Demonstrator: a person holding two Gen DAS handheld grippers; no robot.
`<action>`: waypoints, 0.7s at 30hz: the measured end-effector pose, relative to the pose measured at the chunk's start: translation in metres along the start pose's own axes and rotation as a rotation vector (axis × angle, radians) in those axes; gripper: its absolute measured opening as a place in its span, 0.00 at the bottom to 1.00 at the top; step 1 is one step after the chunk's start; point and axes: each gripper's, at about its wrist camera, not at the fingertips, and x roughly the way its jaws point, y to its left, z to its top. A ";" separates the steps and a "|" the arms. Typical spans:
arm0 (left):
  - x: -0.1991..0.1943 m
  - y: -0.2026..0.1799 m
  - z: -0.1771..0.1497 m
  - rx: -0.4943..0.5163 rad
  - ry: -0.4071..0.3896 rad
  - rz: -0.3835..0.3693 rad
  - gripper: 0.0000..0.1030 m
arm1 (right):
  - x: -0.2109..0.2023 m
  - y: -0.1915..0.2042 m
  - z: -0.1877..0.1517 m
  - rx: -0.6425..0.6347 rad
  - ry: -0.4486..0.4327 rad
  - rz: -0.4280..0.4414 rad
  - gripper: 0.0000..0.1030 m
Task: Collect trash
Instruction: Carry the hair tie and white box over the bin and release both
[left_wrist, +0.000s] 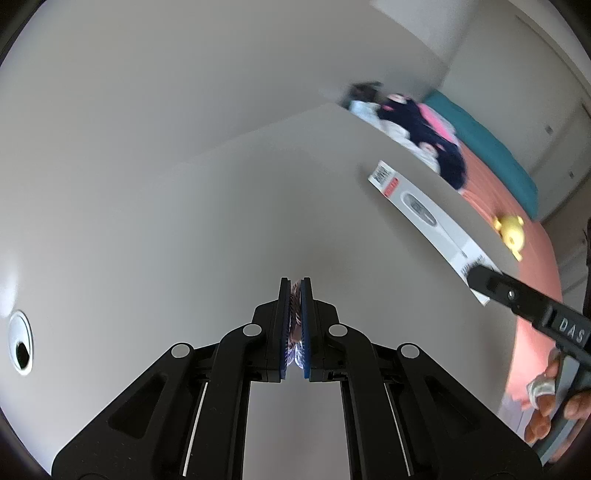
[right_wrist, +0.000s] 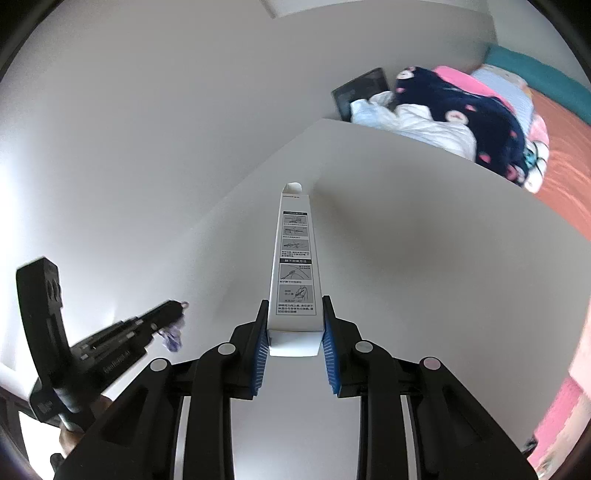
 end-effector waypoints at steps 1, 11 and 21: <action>-0.004 -0.010 -0.005 0.018 -0.002 -0.006 0.04 | -0.011 -0.006 -0.006 0.009 -0.013 0.000 0.27; -0.033 -0.128 -0.069 0.198 0.001 -0.117 0.04 | -0.115 -0.060 -0.075 0.085 -0.127 -0.030 0.27; -0.050 -0.235 -0.150 0.360 0.022 -0.226 0.04 | -0.210 -0.120 -0.159 0.177 -0.230 -0.120 0.27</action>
